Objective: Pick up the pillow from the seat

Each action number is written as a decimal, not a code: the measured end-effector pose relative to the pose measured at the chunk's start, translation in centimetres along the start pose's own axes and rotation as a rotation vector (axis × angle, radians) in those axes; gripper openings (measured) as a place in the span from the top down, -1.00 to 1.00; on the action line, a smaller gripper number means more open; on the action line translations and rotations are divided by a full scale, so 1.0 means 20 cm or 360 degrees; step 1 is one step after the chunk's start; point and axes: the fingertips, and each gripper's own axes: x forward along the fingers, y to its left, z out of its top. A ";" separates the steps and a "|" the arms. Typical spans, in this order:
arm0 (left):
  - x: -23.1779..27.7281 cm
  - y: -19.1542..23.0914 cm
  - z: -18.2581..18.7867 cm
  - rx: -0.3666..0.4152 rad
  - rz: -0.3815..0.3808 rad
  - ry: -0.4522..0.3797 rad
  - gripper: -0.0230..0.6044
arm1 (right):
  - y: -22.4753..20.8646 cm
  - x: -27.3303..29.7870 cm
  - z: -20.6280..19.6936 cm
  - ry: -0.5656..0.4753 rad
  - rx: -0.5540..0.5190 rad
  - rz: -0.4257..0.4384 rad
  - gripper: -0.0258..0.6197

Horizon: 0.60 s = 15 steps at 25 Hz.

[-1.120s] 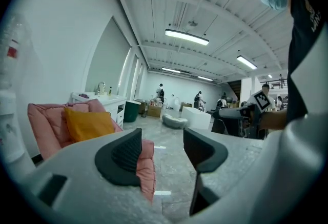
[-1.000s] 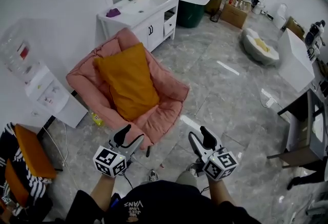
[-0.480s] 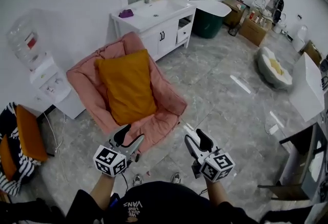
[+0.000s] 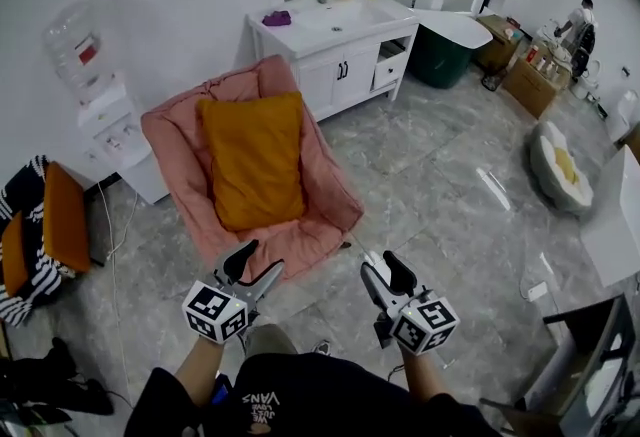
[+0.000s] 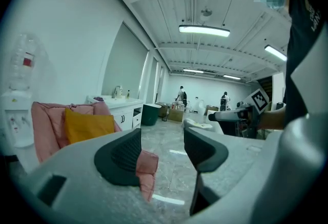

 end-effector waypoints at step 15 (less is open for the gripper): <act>0.19 0.25 0.10 -0.0032 0.0067 -0.0050 0.11 | -0.16 0.20 0.07 -0.0017 0.0052 -0.0034 0.26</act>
